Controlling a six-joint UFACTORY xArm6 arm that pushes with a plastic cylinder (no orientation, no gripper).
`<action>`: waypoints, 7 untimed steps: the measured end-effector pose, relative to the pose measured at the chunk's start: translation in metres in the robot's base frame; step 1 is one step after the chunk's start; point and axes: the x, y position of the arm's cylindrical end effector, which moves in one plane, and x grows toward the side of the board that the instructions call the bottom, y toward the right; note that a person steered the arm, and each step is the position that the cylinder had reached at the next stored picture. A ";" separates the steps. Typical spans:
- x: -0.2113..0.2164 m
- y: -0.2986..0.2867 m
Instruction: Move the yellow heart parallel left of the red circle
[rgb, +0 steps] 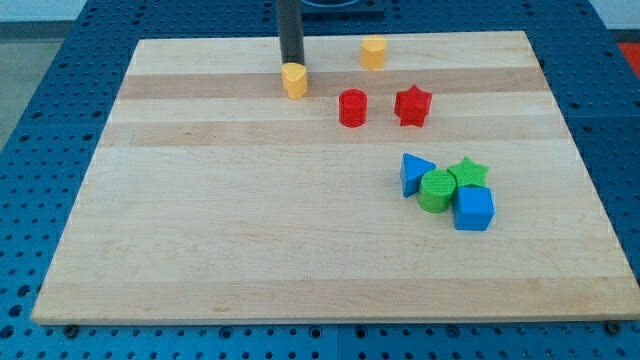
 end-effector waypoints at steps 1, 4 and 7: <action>0.000 -0.010; 0.007 0.003; 0.026 0.003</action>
